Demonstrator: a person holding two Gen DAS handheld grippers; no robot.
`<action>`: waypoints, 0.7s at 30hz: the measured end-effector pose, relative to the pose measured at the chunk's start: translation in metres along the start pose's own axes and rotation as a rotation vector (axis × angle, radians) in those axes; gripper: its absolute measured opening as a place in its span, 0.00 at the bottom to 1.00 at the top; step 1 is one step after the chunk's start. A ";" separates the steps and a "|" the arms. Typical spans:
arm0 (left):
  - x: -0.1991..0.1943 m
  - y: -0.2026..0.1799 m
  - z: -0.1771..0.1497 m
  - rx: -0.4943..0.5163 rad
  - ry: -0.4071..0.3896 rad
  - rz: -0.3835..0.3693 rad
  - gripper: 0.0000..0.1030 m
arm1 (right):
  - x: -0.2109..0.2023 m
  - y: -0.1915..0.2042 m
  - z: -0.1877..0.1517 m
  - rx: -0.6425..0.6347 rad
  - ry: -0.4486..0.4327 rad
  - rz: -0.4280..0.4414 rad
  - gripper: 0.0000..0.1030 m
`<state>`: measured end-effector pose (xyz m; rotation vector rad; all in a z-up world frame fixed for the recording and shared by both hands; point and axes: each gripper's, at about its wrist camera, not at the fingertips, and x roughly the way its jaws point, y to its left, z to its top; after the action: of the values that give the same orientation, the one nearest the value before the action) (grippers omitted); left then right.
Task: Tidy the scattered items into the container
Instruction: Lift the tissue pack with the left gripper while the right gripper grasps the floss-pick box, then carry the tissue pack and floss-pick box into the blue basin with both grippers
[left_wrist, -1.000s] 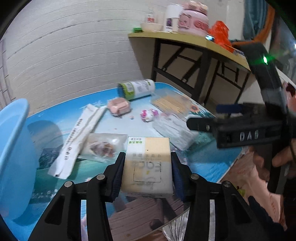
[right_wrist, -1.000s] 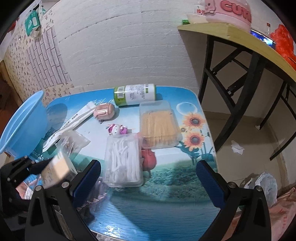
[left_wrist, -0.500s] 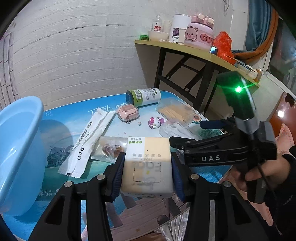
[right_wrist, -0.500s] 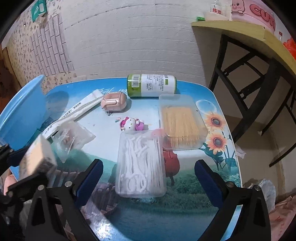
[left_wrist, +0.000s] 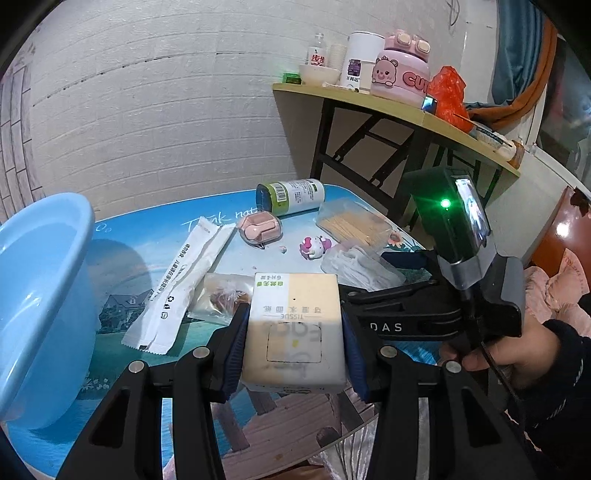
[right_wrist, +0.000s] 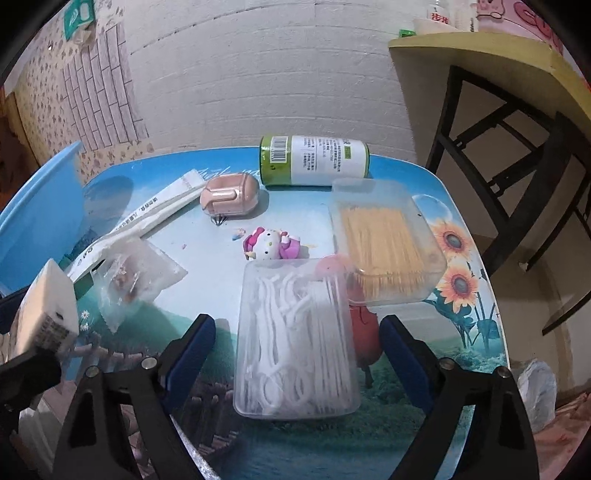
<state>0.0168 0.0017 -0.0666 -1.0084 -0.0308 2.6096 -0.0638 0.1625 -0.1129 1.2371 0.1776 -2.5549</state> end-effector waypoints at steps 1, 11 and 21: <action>0.000 0.000 0.000 -0.001 0.000 0.001 0.43 | 0.000 0.000 0.000 -0.001 -0.004 -0.003 0.88; 0.000 0.001 0.001 -0.002 0.000 0.002 0.43 | -0.007 -0.002 -0.003 -0.003 -0.038 -0.002 0.55; -0.009 -0.002 0.004 0.002 -0.027 0.008 0.43 | -0.023 0.003 -0.004 0.013 -0.028 0.068 0.55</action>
<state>0.0209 0.0011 -0.0570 -0.9746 -0.0304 2.6298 -0.0464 0.1650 -0.0972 1.1907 0.1103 -2.5175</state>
